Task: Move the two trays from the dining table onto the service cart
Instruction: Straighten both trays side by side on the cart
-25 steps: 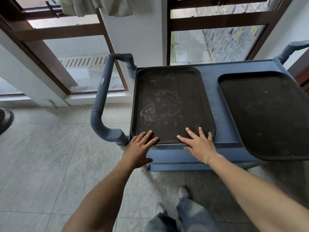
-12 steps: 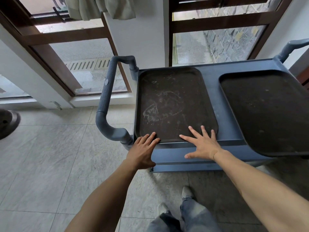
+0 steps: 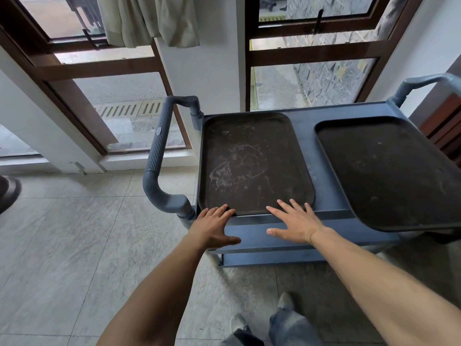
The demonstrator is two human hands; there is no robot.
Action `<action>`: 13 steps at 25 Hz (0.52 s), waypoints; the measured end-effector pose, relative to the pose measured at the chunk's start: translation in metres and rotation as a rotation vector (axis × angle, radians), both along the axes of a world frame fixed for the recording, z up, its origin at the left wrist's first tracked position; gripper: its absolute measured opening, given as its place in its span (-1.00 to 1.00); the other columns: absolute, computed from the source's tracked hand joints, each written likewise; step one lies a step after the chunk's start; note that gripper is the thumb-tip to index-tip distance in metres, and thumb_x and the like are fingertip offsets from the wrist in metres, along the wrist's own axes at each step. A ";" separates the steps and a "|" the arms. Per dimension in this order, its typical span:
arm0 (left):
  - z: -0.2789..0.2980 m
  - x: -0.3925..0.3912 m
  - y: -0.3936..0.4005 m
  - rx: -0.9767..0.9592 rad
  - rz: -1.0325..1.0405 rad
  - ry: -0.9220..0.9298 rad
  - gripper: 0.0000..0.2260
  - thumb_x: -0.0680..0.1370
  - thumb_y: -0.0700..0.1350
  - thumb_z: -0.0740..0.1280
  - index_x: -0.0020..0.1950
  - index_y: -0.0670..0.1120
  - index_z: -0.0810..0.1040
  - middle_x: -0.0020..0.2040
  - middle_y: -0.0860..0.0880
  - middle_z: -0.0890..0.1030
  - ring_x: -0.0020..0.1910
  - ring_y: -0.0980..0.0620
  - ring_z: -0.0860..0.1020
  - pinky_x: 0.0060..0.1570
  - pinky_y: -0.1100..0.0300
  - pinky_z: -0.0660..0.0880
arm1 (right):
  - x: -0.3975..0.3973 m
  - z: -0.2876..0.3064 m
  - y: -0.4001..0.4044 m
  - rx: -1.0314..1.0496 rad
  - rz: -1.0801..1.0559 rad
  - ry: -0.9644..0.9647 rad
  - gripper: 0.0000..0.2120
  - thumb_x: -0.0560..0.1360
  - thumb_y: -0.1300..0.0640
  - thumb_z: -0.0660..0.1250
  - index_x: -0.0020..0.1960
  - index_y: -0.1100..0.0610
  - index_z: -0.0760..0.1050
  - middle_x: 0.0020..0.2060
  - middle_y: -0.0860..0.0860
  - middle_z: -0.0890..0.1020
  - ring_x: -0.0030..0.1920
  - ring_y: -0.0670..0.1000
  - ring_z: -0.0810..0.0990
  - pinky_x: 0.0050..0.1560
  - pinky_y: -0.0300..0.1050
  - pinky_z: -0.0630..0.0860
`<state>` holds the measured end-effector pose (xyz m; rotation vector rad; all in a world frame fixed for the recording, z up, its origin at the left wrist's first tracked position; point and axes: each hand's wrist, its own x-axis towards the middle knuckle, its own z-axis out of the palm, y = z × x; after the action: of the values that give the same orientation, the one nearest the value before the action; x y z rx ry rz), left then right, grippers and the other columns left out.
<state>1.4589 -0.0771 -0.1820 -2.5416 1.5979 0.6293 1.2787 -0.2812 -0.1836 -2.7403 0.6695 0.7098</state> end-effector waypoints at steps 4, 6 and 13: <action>0.013 -0.010 -0.018 -0.025 0.061 0.007 -0.16 0.44 0.50 0.12 0.60 0.13 0.02 0.63 0.00 0.03 0.58 -0.05 0.05 0.51 -0.07 -0.06 | -0.005 0.013 -0.010 -0.044 -0.045 -0.044 -0.26 0.49 -0.47 -0.04 0.57 -0.25 -0.15 0.61 -0.04 -0.02 0.58 0.16 -0.17 0.48 0.31 -0.14; 0.020 -0.015 -0.029 -0.053 0.071 -0.013 -0.15 0.42 0.52 0.09 0.60 0.15 0.00 0.63 0.01 0.02 0.59 -0.05 0.02 0.52 -0.09 -0.09 | -0.011 0.023 -0.020 -0.076 -0.054 -0.084 -0.27 0.48 -0.47 -0.04 0.57 -0.25 -0.13 0.61 -0.04 -0.06 0.58 0.15 -0.21 0.48 0.30 -0.16; 0.042 -0.058 -0.091 -0.192 0.048 -0.086 -0.14 0.39 0.55 0.02 0.59 0.20 -0.06 0.63 0.03 0.00 0.59 -0.06 -0.02 0.53 -0.09 -0.09 | -0.069 0.053 -0.082 -0.193 -0.093 -0.213 -0.27 0.48 -0.48 -0.09 0.57 -0.24 -0.08 0.61 -0.02 -0.10 0.56 0.13 -0.29 0.47 0.30 -0.24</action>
<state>1.4009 -0.1682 -0.1396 -2.7076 1.6461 0.3815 1.2097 -0.3631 -0.1303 -2.8789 0.8488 0.3415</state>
